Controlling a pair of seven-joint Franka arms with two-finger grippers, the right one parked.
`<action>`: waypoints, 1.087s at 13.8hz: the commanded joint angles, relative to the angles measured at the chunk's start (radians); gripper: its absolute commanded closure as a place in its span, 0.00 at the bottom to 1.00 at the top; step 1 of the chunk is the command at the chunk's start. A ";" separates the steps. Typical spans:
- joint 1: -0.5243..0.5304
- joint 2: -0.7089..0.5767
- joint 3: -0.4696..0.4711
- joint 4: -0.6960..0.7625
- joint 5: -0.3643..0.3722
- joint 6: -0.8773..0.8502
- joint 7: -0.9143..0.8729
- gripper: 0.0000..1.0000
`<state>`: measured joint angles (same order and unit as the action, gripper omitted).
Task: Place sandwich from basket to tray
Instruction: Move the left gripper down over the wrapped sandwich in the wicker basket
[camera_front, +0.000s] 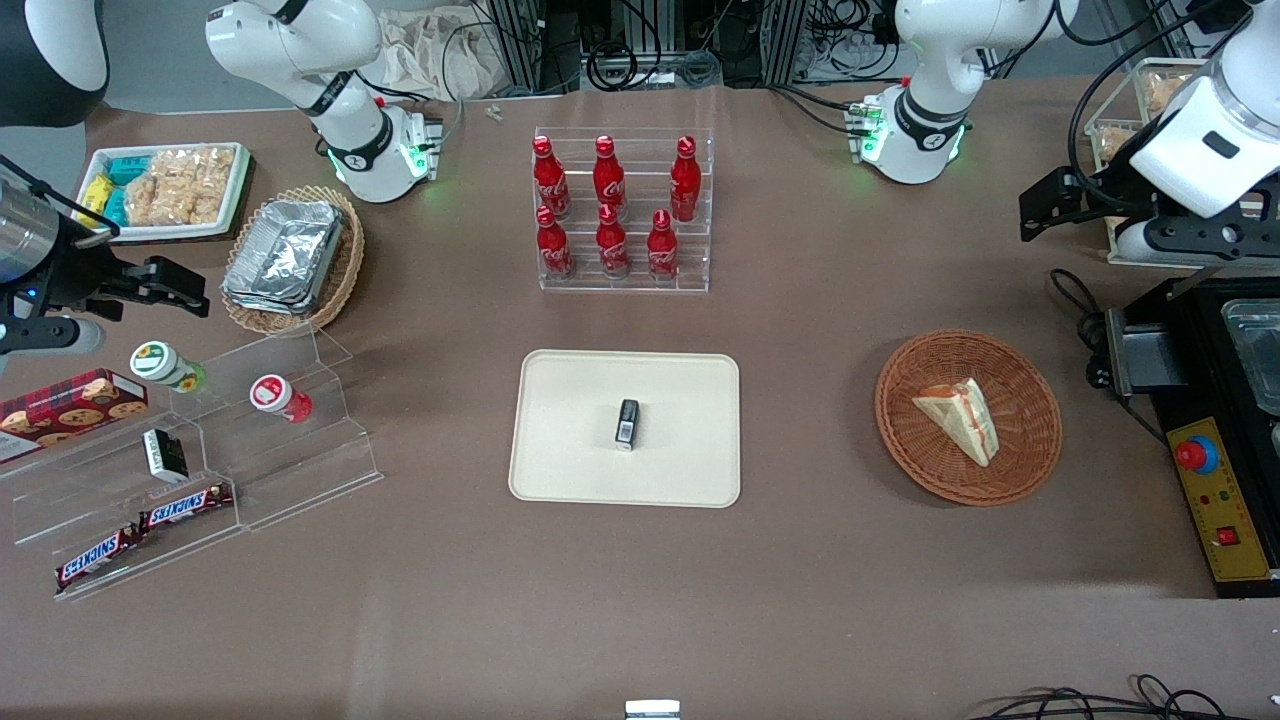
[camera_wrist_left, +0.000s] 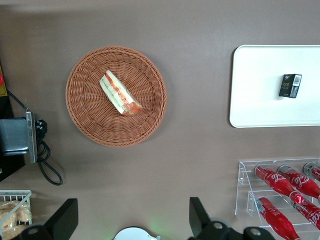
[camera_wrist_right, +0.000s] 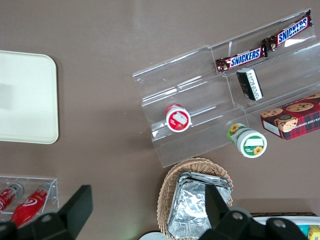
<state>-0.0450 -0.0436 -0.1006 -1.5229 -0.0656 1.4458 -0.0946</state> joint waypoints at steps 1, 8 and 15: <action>-0.003 -0.025 0.028 -0.035 -0.004 0.013 0.004 0.00; -0.001 0.030 0.039 -0.072 0.020 0.031 -0.333 0.00; 0.062 0.054 0.053 -0.483 0.030 0.526 -0.533 0.00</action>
<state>-0.0058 0.0227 -0.0436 -1.8726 -0.0520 1.8295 -0.5797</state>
